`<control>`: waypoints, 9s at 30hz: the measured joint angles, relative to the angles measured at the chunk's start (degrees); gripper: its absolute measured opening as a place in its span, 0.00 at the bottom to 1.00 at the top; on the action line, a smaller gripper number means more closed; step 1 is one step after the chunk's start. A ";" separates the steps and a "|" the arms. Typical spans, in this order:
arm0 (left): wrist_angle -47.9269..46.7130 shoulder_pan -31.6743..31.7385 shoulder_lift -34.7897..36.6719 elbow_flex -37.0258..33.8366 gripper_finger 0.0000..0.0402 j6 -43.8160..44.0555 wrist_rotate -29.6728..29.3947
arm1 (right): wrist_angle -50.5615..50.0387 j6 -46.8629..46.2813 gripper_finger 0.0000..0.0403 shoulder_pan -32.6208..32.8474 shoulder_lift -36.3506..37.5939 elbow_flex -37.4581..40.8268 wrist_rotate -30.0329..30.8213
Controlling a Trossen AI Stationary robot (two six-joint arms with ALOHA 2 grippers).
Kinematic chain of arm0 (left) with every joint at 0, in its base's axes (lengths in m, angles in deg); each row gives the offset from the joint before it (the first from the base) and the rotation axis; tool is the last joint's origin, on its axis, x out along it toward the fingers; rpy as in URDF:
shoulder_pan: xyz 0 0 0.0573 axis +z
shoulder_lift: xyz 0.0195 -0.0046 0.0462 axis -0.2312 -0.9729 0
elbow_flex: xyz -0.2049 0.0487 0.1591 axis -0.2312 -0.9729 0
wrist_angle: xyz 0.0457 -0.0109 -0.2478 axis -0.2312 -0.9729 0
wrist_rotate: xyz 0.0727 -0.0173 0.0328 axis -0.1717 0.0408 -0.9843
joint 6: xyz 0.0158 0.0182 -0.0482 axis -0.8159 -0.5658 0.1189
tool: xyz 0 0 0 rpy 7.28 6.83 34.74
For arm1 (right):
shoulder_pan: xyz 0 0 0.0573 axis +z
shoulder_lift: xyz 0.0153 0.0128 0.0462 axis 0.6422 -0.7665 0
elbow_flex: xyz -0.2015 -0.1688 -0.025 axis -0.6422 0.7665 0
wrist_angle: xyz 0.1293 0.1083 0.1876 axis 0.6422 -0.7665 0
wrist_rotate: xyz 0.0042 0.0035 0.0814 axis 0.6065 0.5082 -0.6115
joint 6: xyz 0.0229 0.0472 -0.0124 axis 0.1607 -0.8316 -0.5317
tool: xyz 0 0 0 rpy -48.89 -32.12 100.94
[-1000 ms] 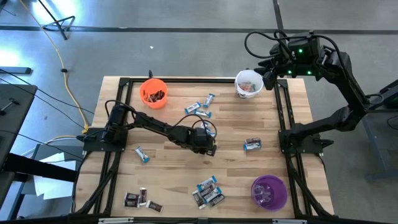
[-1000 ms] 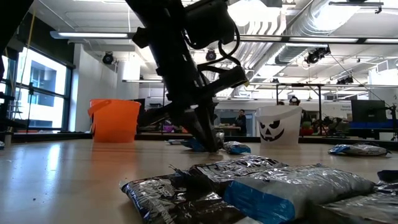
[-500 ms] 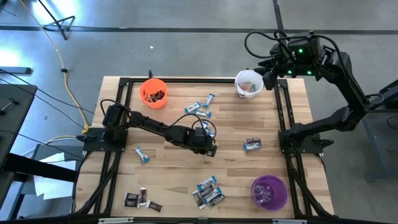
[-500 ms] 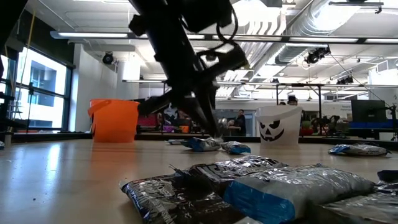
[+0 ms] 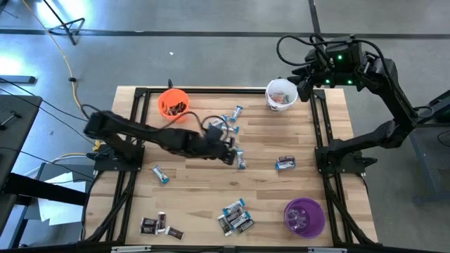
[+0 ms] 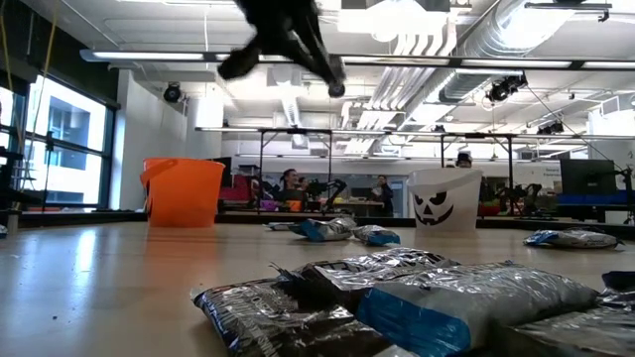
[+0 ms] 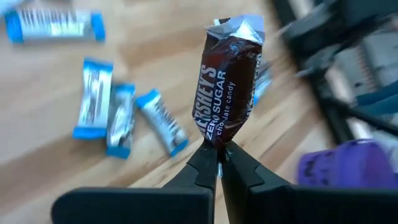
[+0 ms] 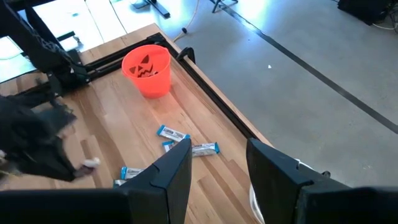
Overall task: Sort candy
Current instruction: Put the brown chocolate into the orange bucket
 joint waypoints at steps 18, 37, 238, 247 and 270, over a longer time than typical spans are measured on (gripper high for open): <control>-1.66 -6.99 18.42 0.09 0.00 -18.79 -15.60 | 0.01 0.01 0.37 -0.02 0.00 0.00 0.00; -26.86 -7.23 30.18 0.09 0.00 -21.13 -23.38 | 0.01 0.00 0.37 0.00 0.00 -0.01 0.00; 24.99 -13.41 -22.80 -2.89 0.37 2.45 34.40 | 0.01 0.00 0.37 -0.02 0.00 0.00 0.00; 28.94 -13.52 -24.74 -2.95 0.37 3.95 34.23 | -0.01 0.01 0.37 0.00 0.01 0.00 0.00; 31.26 -14.65 -29.82 -2.62 0.29 5.48 30.28 | 0.00 0.00 0.37 0.00 0.01 -0.01 0.00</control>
